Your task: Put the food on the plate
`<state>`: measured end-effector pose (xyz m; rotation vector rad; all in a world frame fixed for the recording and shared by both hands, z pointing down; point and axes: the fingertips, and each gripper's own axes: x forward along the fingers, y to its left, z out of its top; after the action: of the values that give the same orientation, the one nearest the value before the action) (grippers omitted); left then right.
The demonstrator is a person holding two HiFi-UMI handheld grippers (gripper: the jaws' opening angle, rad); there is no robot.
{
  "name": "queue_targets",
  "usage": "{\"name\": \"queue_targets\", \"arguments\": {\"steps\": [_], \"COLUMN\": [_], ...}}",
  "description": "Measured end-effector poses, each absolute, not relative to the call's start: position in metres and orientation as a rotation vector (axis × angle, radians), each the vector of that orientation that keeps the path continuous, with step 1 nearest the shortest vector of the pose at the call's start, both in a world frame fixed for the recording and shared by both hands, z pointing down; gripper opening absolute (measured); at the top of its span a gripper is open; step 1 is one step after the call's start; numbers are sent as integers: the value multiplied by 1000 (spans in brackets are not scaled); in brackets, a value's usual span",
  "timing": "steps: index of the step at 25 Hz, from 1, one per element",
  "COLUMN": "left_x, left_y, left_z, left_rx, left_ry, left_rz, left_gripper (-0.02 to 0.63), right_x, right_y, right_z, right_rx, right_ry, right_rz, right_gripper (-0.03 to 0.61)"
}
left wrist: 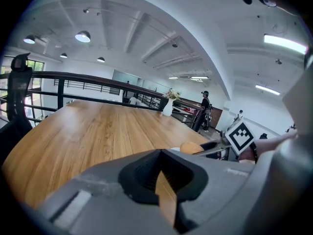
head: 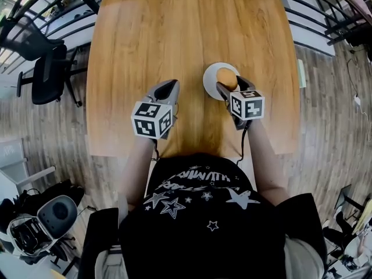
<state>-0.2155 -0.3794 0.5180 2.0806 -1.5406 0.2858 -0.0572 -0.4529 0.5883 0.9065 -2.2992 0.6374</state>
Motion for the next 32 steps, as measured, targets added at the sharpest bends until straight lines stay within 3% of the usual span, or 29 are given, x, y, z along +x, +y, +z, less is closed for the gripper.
{"name": "queue_targets", "arguments": {"steps": [32], "left_x": [-214], "left_y": [-378], "left_z": [532], "left_rx": [2027], "left_ry": [-1525], "left_rz": [285], "left_gripper": [2], "right_x": [-60], "right_y": [-460], "right_z": [613], "right_rx": [879], "right_ry": [-2238], "right_rz": [529], "right_gripper": [337]}}
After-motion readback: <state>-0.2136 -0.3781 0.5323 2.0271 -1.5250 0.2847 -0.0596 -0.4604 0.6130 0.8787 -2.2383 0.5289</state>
